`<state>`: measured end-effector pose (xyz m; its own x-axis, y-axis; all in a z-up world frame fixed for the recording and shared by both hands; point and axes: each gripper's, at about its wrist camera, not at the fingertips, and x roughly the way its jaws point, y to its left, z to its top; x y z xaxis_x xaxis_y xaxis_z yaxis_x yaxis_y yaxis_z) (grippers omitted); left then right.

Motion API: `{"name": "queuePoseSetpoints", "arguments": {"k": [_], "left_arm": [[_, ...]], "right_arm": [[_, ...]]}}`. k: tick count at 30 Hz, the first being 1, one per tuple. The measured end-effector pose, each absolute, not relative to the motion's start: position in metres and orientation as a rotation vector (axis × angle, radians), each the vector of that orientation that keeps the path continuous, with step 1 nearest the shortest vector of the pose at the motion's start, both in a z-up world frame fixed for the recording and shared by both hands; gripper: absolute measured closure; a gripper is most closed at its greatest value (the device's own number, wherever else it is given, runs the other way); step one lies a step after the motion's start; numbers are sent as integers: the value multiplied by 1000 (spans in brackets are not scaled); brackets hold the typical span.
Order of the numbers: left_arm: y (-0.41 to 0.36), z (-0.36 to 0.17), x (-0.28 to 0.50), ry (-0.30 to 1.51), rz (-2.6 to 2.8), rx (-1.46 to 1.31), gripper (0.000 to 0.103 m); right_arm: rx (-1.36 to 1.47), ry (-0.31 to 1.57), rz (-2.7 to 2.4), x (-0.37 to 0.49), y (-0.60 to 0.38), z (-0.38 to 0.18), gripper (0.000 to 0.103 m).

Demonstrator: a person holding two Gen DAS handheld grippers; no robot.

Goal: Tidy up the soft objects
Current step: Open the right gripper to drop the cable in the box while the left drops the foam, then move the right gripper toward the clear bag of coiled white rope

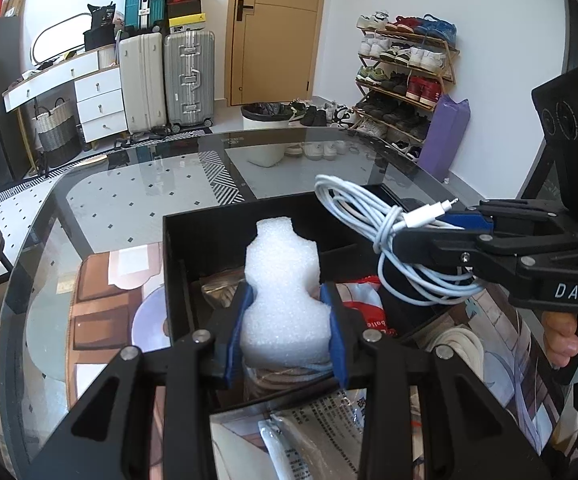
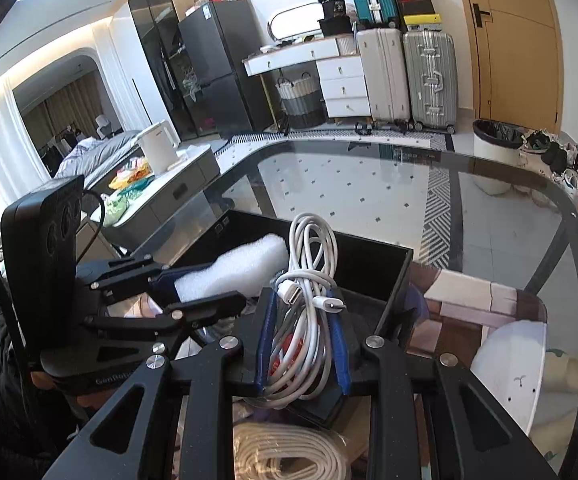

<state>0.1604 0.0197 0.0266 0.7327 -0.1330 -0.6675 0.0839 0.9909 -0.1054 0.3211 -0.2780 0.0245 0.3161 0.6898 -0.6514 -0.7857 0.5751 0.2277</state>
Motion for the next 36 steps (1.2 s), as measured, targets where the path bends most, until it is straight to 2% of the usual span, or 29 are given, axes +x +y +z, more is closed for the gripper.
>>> {"name": "queuePoseSetpoints", "arguments": {"k": [17,18,20,21,23,25,26,27,28,30,36], "left_arm": [[15,26,149,749,-127,-71,68],[15,26,147,747,-131,-70,66],[15,29,142,735,-131,-66,55],[16,32,139,725,-124,-64,45],[19,36,134,710,-110,-70,42],[23,39,129,702,-94,-80,35],[24,41,126,694,-94,-86,34],[25,43,121,683,-104,-95,27],[25,45,116,673,-110,-99,16],[24,48,107,654,-68,-83,0],[25,50,87,626,-30,-81,0]], "right_arm": [[-283,795,978,321,-255,16,77],[-277,785,983,320,-256,18,74],[-264,751,996,315,-262,25,59],[-259,730,995,312,-266,30,48],[-256,694,987,305,-274,36,39],[-254,676,976,299,-282,39,20],[-246,668,970,295,-288,40,15],[-230,660,959,292,-295,41,9],[-218,656,950,288,-301,41,4],[-207,654,934,282,-311,40,1],[-201,661,909,255,-337,25,1]]}}
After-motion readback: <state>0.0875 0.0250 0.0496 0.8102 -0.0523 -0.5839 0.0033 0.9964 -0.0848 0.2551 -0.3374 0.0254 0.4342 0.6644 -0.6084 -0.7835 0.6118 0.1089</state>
